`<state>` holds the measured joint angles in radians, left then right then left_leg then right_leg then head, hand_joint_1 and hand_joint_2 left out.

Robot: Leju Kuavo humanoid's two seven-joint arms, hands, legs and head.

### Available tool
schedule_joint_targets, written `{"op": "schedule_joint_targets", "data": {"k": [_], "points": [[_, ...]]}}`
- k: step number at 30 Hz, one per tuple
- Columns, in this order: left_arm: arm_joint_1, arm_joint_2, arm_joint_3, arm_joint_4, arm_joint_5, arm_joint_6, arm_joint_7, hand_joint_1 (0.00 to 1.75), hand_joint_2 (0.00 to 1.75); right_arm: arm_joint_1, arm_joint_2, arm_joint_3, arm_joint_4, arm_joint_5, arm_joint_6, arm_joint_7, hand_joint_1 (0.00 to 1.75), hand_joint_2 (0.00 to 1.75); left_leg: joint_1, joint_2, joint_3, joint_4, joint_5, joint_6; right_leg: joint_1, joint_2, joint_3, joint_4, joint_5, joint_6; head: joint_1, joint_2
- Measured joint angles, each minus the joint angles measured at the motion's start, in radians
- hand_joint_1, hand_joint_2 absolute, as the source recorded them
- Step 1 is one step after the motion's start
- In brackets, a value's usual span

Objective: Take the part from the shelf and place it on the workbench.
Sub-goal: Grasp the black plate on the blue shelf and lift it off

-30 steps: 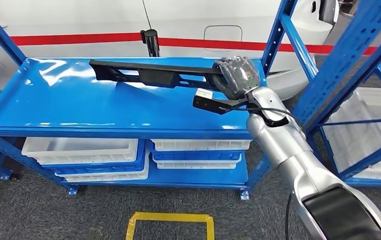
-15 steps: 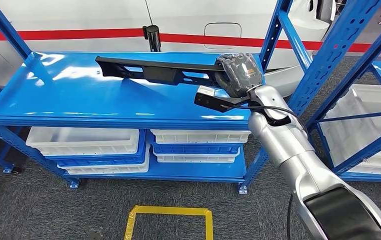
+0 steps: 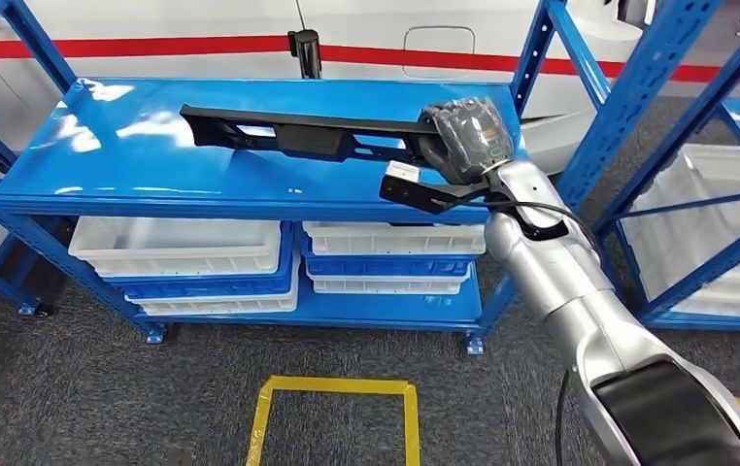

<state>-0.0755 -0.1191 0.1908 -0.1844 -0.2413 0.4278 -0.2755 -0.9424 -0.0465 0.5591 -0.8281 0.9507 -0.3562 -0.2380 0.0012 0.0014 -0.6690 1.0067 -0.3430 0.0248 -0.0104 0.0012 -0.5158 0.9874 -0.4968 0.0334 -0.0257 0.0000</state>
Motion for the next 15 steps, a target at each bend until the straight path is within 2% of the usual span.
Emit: {"op": "schedule_joint_targets", "data": {"k": [2, 3, 4, 5, 6, 7, 8, 9, 10, 11, 12, 13, 14, 15], "points": [[0.002, 0.000, 0.001, 0.000, 0.000, 0.001, 0.001, 0.00, 1.75, 0.003, -0.003, -0.001, -0.001, 0.000, 0.000, -0.002, 1.75, 1.75, 0.003, -0.002, -0.009, 0.003, 0.006, -0.010, -0.009, 0.000, -0.013, -0.003, 0.012, -0.015, 0.001, 0.000], [0.004, 0.000, 0.001, 0.000, 0.000, 0.001, 0.002, 0.00, 1.75, 0.004, -0.004, -0.001, -0.001, -0.001, 0.000, -0.004, 1.75, 1.75, 0.005, -0.003, -0.018, 0.018, -0.010, -0.016, -0.014, -0.001, -0.018, -0.003, 0.020, -0.026, -0.001, 0.000], [0.005, 0.000, 0.002, 0.000, 0.000, 0.002, 0.003, 0.00, 1.75, 0.005, -0.004, -0.001, 0.000, 0.000, 0.000, -0.004, 1.75, 1.75, 0.008, -0.004, -0.031, 0.050, -0.043, -0.022, -0.019, -0.002, -0.024, -0.004, 0.029, -0.036, -0.003, 0.000], [0.005, 0.000, 0.002, 0.000, -0.001, 0.002, 0.004, 0.00, 1.75, 0.005, -0.004, -0.001, 0.000, 0.000, -0.001, -0.005, 1.75, 1.75, 0.011, -0.005, -0.049, 0.102, -0.087, -0.028, -0.019, -0.003, -0.031, -0.004, 0.037, -0.043, -0.005, 0.000], [0.005, 0.000, 0.002, 0.000, -0.002, 0.002, 0.004, 0.00, 1.75, 0.006, -0.004, -0.001, 0.000, 0.000, -0.001, -0.006, 1.75, 1.75, 0.013, -0.005, -0.068, 0.168, -0.134, -0.034, -0.018, -0.003, -0.039, -0.004, 0.044, -0.048, -0.007, 0.000], [0.004, 0.000, 0.002, 0.000, -0.003, 0.002, 0.005, 0.00, 1.75, 0.008, -0.004, -0.001, 0.000, 0.000, -0.001, -0.006, 1.75, 1.75, 0.015, -0.005, -0.084, 0.232, -0.167, -0.039, -0.017, -0.003, -0.048, -0.003, 0.052, -0.049, -0.007, 0.000], [0.004, 0.000, 0.002, 0.000, -0.004, 0.002, 0.006, 0.00, 1.75, 0.010, -0.004, -0.002, 0.000, 0.001, -0.001, -0.006, 1.75, 1.75, 0.018, -0.005, -0.090, 0.276, -0.182, -0.043, -0.016, -0.003, -0.057, -0.003, 0.059, -0.048, -0.006, 0.000], [0.004, 0.000, 0.002, 0.000, -0.004, 0.002, 0.007, 0.00, 1.75, 0.013, -0.005, -0.002, 0.000, 0.001, -0.001, -0.006, 1.75, 1.75, 0.020, -0.005, -0.078, 0.284, -0.179, -0.045, -0.015, -0.002, -0.065, -0.001, 0.065, -0.046, -0.007, 0.000], [0.004, 0.000, 0.002, 0.000, -0.004, 0.002, 0.008, 0.00, 1.75, 0.015, -0.005, -0.003, -0.001, 0.001, -0.001, -0.006, 1.75, 1.75, 0.022, -0.004, -0.046, 0.253, -0.160, -0.045, -0.015, -0.002, -0.073, 0.000, 0.071, -0.043, -0.007, 0.000], [0.004, 0.000, 0.002, 0.000, -0.005, 0.002, 0.008, 0.00, 1.75, 0.015, -0.006, -0.004, -0.001, 0.001, -0.001, -0.006, 1.75, 1.75, 0.024, -0.004, 0.003, 0.189, -0.138, -0.043, -0.015, -0.001, -0.079, 0.002, 0.076, -0.039, -0.007, 0.000], [0.002, 0.000, 0.002, 0.000, -0.005, 0.002, 0.009, 0.00, 1.75, 0.015, -0.006, -0.005, -0.002, 0.001, -0.001, -0.006, 1.75, 1.75, 0.023, -0.004, 0.053, 0.116, -0.128, -0.039, -0.014, -0.001, -0.085, 0.003, 0.081, -0.035, -0.007, 0.000], [0.001, 0.000, 0.002, 0.000, -0.005, 0.002, 0.009, 0.00, 1.75, 0.014, -0.007, -0.006, -0.003, 0.001, -0.002, -0.006, 1.75, 1.75, 0.021, -0.006, 0.090, 0.061, -0.121, -0.034, -0.014, -0.001, -0.089, 0.003, 0.086, -0.029, -0.006, 0.000], [0.001, 0.000, 0.002, 0.000, -0.005, 0.002, 0.009, 0.00, 1.75, 0.013, -0.008, -0.007, -0.004, 0.001, -0.002, -0.007, 1.75, 1.75, 0.017, -0.007, 0.111, 0.027, -0.122, -0.028, -0.013, -0.001, -0.091, 0.003, 0.091, -0.023, -0.006, 0.000], [0.000, 0.000, 0.002, 0.000, -0.006, 0.002, 0.009, 0.00, 1.75, 0.012, -0.008, -0.007, -0.004, 0.001, -0.002, -0.007, 1.75, 1.75, 0.013, -0.007, 0.114, 0.017, -0.124, -0.021, -0.012, -0.002, -0.093, 0.002, 0.097, -0.015, -0.006, 0.000]]}}
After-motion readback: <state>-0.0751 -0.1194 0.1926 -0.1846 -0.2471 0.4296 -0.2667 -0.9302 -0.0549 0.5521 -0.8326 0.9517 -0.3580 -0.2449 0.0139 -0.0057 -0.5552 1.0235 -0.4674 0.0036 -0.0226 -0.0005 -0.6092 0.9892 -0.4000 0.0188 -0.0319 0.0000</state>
